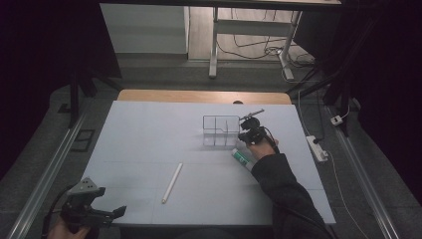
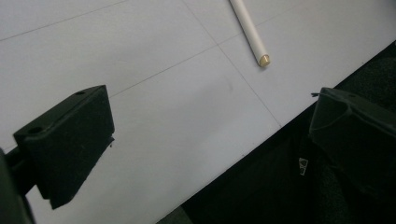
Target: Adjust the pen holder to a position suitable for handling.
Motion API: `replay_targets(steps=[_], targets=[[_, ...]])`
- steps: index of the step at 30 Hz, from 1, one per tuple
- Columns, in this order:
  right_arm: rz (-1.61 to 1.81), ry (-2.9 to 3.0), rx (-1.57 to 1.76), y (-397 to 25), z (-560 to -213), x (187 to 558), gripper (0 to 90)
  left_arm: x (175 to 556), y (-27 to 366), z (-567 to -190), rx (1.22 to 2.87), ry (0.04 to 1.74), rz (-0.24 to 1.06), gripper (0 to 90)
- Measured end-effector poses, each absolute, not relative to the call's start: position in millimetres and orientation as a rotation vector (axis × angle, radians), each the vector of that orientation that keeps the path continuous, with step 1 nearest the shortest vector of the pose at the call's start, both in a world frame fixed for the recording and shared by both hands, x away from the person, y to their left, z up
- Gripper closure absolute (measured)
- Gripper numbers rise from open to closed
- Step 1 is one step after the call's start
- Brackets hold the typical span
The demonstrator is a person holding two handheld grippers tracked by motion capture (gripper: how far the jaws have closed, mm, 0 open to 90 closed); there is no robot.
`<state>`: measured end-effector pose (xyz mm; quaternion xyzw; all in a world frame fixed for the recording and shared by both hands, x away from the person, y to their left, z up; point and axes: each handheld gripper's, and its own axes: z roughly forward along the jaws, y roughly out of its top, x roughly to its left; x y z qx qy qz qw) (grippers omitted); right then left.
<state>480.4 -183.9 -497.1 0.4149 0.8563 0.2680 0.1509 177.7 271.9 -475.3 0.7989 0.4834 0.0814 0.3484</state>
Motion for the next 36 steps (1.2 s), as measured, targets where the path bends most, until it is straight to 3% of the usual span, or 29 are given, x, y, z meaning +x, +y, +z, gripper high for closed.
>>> replay_targets(steps=[28, 36], targets=[[0.777, 2.515, 1.028, -139, -501, 477, 89.7, 178, 272, -475, 2.071, 1.252, 0.21, 0.4], [0.826, 2.527, 1.01, -154, -483, 467, 70.0, 177, 273, -475, 2.061, 1.246, 0.208, 0.3]])
